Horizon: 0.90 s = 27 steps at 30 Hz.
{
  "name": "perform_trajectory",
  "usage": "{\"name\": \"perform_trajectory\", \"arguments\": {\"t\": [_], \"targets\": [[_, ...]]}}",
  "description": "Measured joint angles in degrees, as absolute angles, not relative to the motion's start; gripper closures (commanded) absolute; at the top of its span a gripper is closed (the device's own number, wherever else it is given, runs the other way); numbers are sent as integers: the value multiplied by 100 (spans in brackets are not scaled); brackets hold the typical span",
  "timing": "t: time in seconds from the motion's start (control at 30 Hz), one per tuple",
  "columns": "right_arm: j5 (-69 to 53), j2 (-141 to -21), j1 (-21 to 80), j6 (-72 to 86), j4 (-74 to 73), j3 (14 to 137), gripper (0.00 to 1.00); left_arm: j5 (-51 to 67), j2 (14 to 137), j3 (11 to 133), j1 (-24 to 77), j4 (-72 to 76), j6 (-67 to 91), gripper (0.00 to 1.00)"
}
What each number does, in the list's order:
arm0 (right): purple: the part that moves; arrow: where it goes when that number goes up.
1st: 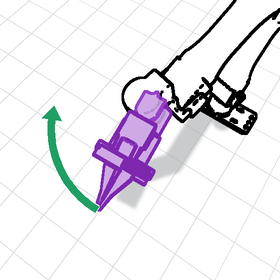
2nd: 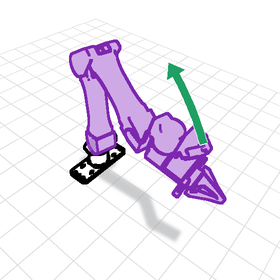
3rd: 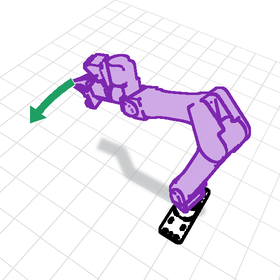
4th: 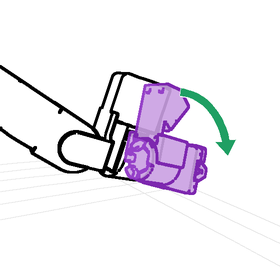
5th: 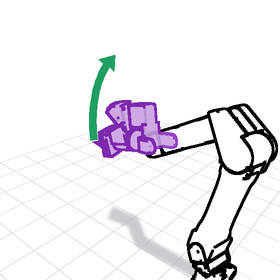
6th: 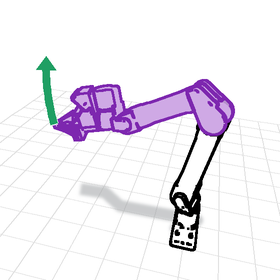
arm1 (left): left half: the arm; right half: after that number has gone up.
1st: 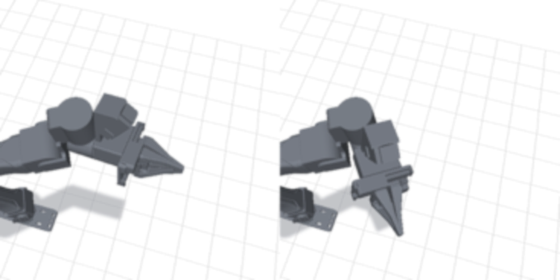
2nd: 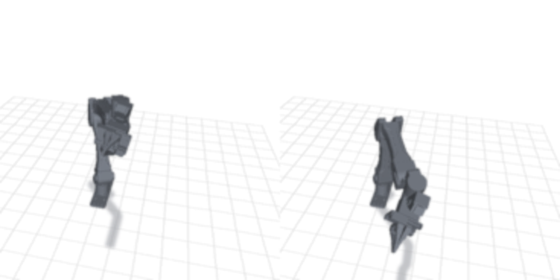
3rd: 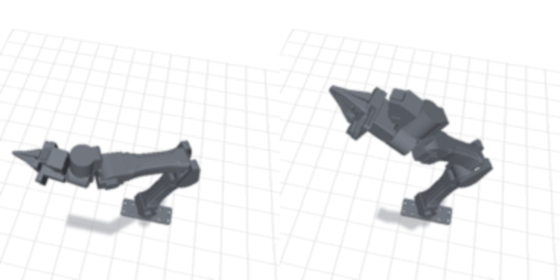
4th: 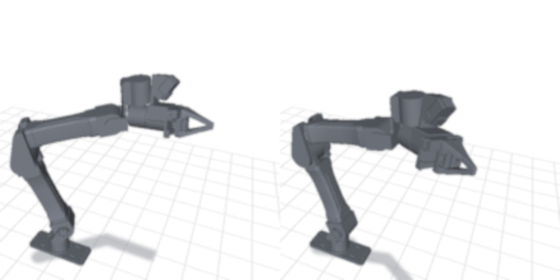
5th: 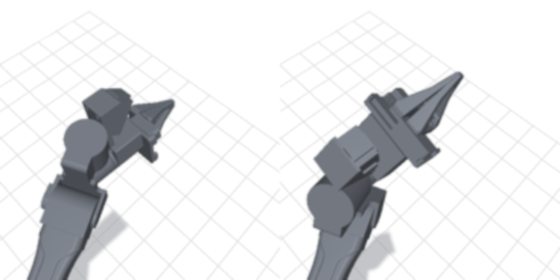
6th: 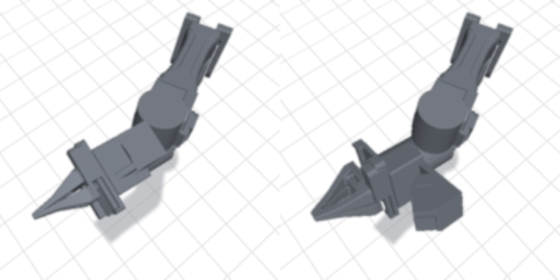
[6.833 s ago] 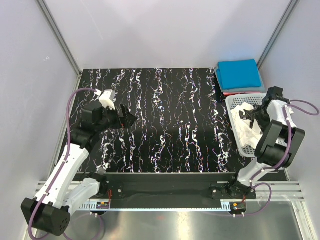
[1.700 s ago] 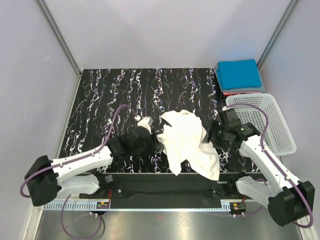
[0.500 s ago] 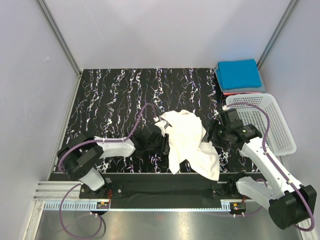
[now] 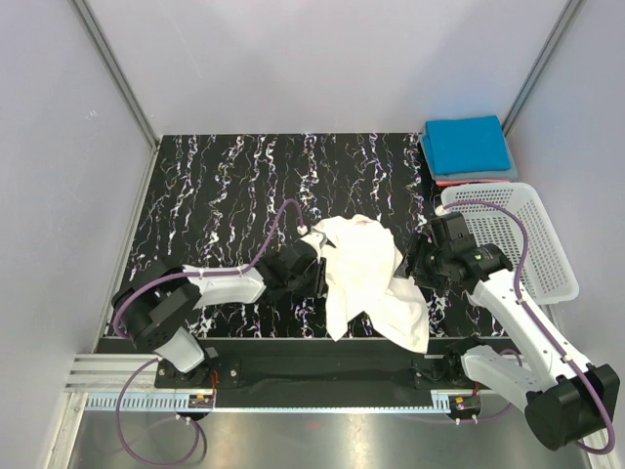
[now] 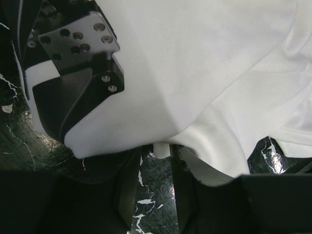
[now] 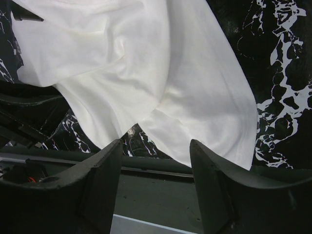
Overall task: Fold and stack the t-shirts
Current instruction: Flatten the tshirt out
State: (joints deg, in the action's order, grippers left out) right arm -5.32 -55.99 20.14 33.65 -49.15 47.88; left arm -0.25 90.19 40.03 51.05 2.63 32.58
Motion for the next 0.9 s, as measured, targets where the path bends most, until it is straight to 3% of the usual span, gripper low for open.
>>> {"name": "perform_trajectory", "arguments": {"t": [0.37, 0.5, 0.53, 0.6, 0.77, 0.9], "targets": [[-552, -5599, 2014, 3365, -4912, 4788, 36, 16, 9279, 4222, 5354, 309, 3277, 69], [-552, -5586, 2014, 3365, -4915, 4788, 36, -32, 9518, 4506, 5452, 172, 3354, 80], [-552, -5575, 2014, 3365, -4915, 4788, 36, -43, 9544, 4541, 5454, 132, 3376, 90], [-552, -5546, 2014, 3365, -4912, 4788, 36, -71, 9579, 4602, 5454, 40, 3457, 100], [-554, -5527, 2014, 3371, -4915, 4788, 36, -224, 9592, 4834, 5468, -445, 3588, 100], [-548, -5559, 2014, 3437, -4925, 4845, 36, -681, 9041, 4958, 5286, -1782, 3660, 100]]}}
